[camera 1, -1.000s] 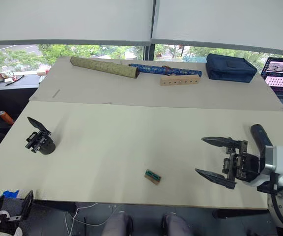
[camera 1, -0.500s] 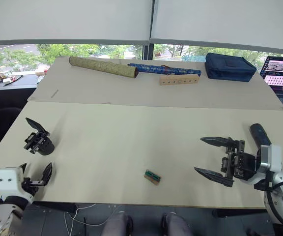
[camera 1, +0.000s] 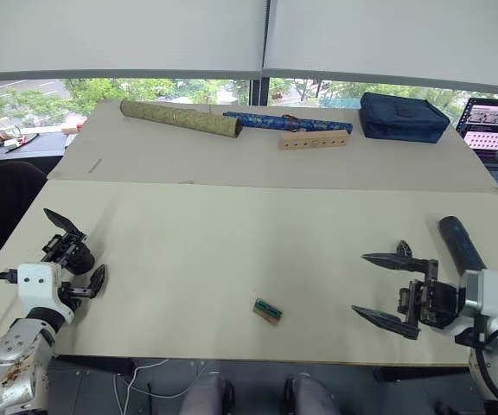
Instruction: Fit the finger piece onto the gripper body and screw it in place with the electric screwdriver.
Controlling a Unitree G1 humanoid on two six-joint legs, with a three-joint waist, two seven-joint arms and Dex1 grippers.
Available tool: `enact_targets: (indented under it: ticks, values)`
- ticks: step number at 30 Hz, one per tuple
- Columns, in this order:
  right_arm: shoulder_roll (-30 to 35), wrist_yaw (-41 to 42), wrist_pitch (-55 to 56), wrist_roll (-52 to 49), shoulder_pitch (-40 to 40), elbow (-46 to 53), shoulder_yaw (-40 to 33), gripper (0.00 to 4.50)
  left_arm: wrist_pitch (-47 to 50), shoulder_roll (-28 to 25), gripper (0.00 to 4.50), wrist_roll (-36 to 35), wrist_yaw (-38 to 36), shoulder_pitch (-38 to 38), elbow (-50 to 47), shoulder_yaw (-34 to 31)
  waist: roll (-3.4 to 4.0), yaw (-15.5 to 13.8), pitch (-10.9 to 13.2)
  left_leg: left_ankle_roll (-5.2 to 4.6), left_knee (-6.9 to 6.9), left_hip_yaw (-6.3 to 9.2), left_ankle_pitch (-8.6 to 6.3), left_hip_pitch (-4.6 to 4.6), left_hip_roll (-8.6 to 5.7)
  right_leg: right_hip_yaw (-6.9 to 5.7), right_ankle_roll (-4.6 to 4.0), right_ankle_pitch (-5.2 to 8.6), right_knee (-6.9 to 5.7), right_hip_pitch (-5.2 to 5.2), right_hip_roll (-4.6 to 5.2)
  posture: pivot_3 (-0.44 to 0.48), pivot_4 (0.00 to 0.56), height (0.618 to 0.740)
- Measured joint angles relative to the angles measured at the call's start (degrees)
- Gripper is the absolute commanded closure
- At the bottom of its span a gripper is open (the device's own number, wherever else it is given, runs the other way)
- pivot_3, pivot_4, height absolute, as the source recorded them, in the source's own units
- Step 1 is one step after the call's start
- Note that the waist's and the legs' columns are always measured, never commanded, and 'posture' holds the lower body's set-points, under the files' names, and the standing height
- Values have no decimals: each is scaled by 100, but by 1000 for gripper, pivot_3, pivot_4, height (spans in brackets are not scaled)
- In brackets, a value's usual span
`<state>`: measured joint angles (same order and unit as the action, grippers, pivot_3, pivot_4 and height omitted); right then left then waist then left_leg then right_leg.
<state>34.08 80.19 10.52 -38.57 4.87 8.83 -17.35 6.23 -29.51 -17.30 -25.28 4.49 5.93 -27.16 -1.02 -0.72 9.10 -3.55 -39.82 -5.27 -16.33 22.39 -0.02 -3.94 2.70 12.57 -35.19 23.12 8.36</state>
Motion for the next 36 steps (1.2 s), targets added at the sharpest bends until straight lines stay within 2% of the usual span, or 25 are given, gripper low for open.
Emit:
enact_targets:
  ticks: [9, 12, 15, 21, 24, 27, 32, 35, 36]
  values:
    - [-25, -51, 173, 11, 220, 5, -6, 20, -507, -36, 0, 186, -45, -510, 735, 199, 15, -45, -8, 10, 0, 1, -3, -20, 0, 0, 3, -4, -1, 2, 11, 0, 150, 734]
    - [-25, -105, 173, 15, 227, 26, 0, 0, -646, -44, 862, 218, -64, -658, 967, 257, 31, -76, -17, 11, 0, 1, -2, -20, 0, -1, 3, -5, -2, 3, 12, 0, 150, 734]
    - [-24, -166, 173, 22, 230, 66, 1, 0, -787, -50, 2139, 236, -93, -777, 1178, 290, 48, -102, -27, 12, 1, 1, -2, -21, 1, -1, 3, -5, -2, 2, 13, 0, 150, 734]
    - [-22, -260, 173, 112, 313, 87, 2, 0, -1019, 20, 2128, 152, -167, -846, 1311, 317, 56, -145, -32, 9, 1, 0, -3, -19, 0, 0, 3, -5, 2, 3, 17, 0, 150, 734]
    - [-17, -287, 173, 130, 421, 180, 1, 0, -956, 221, 2128, 116, -241, -746, 923, 424, 54, -174, -31, 2, 0, 0, -8, -7, -3, -4, 11, -10, 13, 4, 17, 0, 150, 734]
    - [20, -289, 173, 129, 521, 236, -5, 0, -694, 409, 2128, 123, -360, -629, 210, 889, 44, -195, -25, -7, -6, -1, -13, 8, -10, -6, 21, -16, 23, 3, 19, 0, 150, 734]
    - [53, -282, 173, 127, 692, 298, -63, 0, -173, 648, 2128, 195, -558, -667, -1078, 2044, 24, -151, -15, -9, -17, -1, -12, 40, -9, -4, 23, -19, 21, 11, 7, 0, 150, 734]
    - [53, -303, 173, 127, 747, 311, -86, 0, -89, 700, 2128, 413, -687, -810, -1244, 2635, 24, -106, -15, -13, -15, -10, -5, 34, -5, -5, 21, -18, 18, 11, -8, 0, 150, 734]
    - [51, -328, 173, 128, 790, 339, -94, 0, -93, 725, 2128, 525, -732, -862, -1219, 2830, 25, -78, -15, -49, -14, -10, 18, 34, -3, -5, 21, -17, 18, 11, -14, 0, 150, 734]
